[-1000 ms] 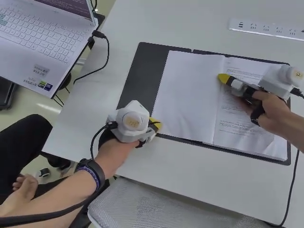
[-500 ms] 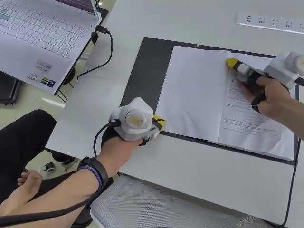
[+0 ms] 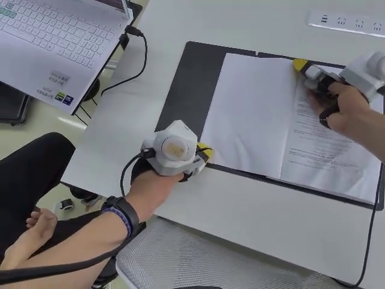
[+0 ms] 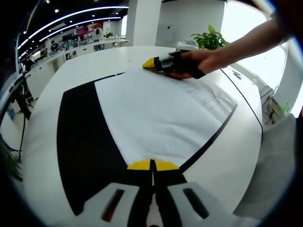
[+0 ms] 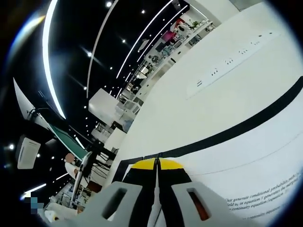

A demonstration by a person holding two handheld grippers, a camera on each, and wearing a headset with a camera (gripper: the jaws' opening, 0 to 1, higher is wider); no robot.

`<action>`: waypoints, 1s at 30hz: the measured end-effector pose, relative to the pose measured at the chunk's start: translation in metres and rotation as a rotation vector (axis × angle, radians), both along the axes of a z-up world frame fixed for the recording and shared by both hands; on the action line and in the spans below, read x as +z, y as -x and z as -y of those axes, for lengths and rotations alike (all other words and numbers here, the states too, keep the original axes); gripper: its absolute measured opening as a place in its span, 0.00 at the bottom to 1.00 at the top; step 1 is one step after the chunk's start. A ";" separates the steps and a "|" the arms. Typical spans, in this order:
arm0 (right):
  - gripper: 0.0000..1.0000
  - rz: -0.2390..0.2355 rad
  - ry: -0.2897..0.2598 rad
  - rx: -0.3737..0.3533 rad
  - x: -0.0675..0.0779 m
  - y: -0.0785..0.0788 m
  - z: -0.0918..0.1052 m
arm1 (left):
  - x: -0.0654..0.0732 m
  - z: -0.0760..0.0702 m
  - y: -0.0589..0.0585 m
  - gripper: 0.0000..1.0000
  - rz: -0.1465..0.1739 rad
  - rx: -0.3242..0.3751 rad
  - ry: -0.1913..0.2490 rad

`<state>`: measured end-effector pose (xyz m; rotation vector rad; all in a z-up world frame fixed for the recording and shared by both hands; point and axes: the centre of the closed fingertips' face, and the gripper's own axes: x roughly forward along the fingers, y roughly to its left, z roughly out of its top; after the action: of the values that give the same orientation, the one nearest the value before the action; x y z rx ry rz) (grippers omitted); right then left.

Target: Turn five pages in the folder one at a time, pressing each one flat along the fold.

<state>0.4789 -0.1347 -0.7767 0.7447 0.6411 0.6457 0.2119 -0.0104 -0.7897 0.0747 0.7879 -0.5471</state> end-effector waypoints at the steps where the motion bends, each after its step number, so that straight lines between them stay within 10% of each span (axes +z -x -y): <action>1: 0.00 -0.001 -0.001 -0.001 0.000 -0.002 0.000 | 0.000 0.000 0.000 0.00 0.000 -0.001 0.000; 13: 0.00 0.002 -0.006 0.012 0.003 0.005 -0.003 | 0.001 0.000 0.000 0.00 -0.003 -0.006 -0.003; 30: 0.00 0.088 0.097 0.256 0.012 0.076 -0.012 | 0.000 0.000 0.000 0.00 0.000 -0.013 -0.004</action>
<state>0.4025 -0.1226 -0.7645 0.5451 0.6871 0.8709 0.2115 -0.0109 -0.7893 0.0834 0.7894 -0.5574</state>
